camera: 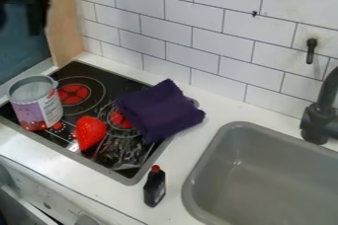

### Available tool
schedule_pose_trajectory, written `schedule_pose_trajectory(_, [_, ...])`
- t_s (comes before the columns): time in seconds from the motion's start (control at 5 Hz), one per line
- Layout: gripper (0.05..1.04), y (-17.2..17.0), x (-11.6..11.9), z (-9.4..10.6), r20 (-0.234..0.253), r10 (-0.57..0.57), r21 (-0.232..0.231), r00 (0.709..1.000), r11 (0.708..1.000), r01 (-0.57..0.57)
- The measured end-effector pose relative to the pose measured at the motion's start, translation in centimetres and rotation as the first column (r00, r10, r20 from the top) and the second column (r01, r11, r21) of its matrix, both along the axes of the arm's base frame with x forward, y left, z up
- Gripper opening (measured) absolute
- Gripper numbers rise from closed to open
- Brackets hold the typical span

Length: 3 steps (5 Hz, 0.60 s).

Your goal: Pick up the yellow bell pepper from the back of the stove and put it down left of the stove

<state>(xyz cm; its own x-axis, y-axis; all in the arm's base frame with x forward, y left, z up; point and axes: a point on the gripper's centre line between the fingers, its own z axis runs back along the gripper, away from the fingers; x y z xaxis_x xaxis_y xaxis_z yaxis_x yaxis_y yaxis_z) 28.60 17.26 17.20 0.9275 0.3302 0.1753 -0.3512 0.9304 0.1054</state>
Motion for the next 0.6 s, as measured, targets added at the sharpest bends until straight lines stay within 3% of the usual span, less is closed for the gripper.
schedule_pose_trajectory(0.2, [1.001, -3.0, 2.8, -2.4, -0.081, -0.171, -0.046, 0.982, 0.985, 0.168])
schedule_pose_trajectory(0.4, [1.001, -6.5, 4.0, -2.3, -0.122, -0.322, -0.045, 0.939, 0.947, 0.319])
schedule_pose_trajectory(0.6, [1.001, -9.2, 3.9, -2.4, -0.141, -0.482, -0.113, 0.865, 0.876, 0.469])
